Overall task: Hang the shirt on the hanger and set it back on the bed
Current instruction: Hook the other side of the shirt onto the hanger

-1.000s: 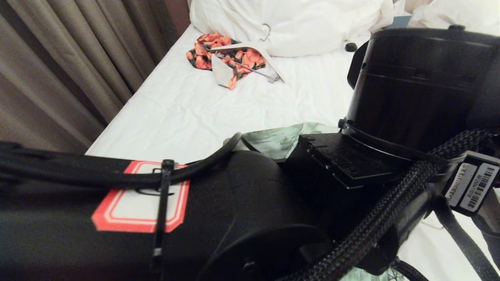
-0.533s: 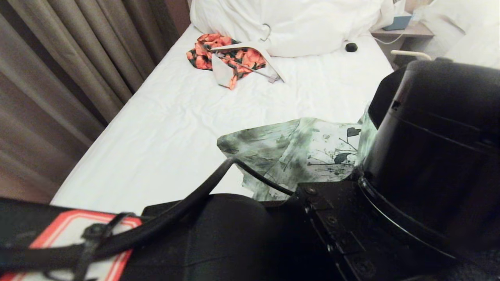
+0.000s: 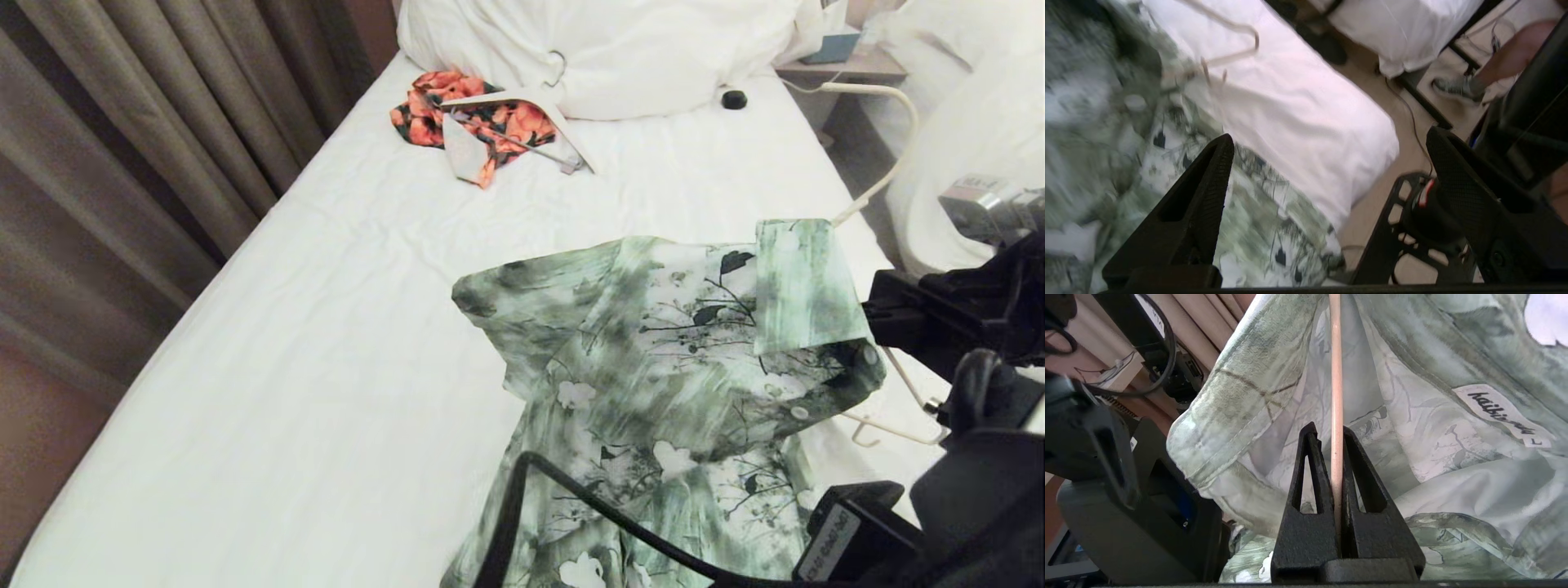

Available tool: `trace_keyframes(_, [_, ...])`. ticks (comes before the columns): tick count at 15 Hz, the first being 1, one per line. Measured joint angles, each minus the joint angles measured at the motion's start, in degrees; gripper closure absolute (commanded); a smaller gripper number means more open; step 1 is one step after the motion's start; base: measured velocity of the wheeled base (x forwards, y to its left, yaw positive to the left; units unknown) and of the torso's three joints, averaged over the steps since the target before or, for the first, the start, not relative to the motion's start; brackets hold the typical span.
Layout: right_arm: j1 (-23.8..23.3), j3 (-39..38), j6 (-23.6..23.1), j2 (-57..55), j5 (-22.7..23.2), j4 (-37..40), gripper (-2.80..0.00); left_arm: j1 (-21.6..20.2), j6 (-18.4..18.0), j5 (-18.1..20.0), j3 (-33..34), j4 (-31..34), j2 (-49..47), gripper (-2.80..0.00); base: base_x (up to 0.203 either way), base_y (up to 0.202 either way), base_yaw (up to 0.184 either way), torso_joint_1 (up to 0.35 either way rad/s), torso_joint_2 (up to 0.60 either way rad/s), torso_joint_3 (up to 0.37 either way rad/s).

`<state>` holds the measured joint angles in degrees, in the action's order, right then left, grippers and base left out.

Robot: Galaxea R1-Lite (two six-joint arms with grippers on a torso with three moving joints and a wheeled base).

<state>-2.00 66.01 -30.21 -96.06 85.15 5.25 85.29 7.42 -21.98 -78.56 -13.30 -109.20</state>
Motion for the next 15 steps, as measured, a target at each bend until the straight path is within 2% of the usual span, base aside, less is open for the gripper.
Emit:
trace_keyframes(1, [-0.15, 0.07, 0.0, 0.01, 0.02, 0.0, 0.0, 0.05, 0.35, -0.07, 0.61, -0.01, 0.02, -2.8, 0.0, 0.0, 0.0, 0.0, 0.0, 0.0])
trace_keyframes(2, [-0.28, 0.11, 0.0, 0.0, 0.04, 0.0, 0.0, -0.09, 1.01, -0.36, 1.3, -0.09, 0.16, -1.51, 0.0, 0.0, 0.0, 0.0, 0.0, 0.0])
trace_keyframes(3, [-0.47, 0.11, 0.0, 0.0, 0.02, 0.0, 0.0, -0.46, 1.22, -0.72, 2.23, -0.09, 0.47, 0.0, 0.0, 0.0, 0.0, 0.0, 0.0, 0.0])
trace_keyframes(6, [-0.72, -0.05, 0.0, 0.09, 0.05, 0.04, 0.0, -1.72, 1.19, -2.15, 5.25, -0.03, 2.53, 0.0, 0.0, 0.0, 0.0, 0.0, 0.0, 0.0])
trace_keyframes(8, [-0.34, -0.37, 0.0, 0.64, 0.01, 0.34, 0.0, -4.31, 0.76, -2.93, 7.63, 1.64, 5.09, 0.0, 0.0, 0.0, 0.0, 0.0, 0.0, 0.0])
trace_keyframes(12, [3.1, -1.32, -0.01, 2.24, 0.05, 0.22, 0.0, -11.48, 0.89, -4.01, 10.49, 11.77, 15.94, 0.0, 0.0, 0.0, 0.0, 0.0, 0.0, 0.0])
trace_keyframes(15, [7.13, -1.3, 0.43, 3.15, -0.06, 0.2, 0.0, -14.51, 0.68, -6.06, 10.61, 21.67, 27.29, 0.0, 0.0, 0.0, 0.0, 0.0, 0.0, 0.0])
